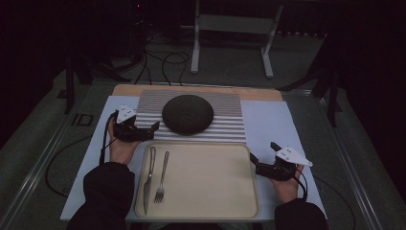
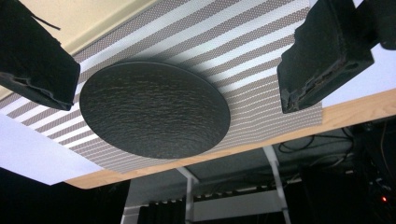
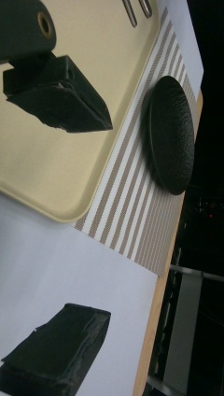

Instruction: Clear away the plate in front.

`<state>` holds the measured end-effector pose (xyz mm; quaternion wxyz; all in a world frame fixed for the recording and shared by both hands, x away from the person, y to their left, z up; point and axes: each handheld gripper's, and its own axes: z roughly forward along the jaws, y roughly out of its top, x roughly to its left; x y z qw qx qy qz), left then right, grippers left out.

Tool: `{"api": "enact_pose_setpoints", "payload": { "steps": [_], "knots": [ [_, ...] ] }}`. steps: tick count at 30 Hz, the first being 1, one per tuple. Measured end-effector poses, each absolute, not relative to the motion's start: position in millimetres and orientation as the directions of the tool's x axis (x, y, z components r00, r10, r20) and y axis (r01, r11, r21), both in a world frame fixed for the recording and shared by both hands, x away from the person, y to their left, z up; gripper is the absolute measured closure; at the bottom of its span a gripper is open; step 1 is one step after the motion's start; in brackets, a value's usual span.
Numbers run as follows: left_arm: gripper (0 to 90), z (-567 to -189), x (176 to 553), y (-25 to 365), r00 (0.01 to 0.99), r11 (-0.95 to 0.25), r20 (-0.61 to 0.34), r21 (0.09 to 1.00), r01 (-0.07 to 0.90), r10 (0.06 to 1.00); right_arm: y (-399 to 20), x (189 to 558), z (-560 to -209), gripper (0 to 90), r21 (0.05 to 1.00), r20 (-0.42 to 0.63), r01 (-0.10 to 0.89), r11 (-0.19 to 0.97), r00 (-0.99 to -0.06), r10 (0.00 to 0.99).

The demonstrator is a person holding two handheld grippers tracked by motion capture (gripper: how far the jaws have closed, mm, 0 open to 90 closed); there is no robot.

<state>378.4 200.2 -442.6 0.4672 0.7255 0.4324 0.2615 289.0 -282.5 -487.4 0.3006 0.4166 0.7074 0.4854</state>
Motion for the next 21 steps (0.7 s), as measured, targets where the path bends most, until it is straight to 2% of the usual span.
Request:
{"api": "enact_pose_setpoints", "payload": {
  "steps": [21],
  "knots": [
    [0.1,-448.6,407.9,198.9,0.475,-0.17,-0.062,0.886,0.431,0.878,-282.2,289.5,-487.7,8.5,0.937,-0.023,0.297,0.185,-0.475,0.88]
  ]
}}
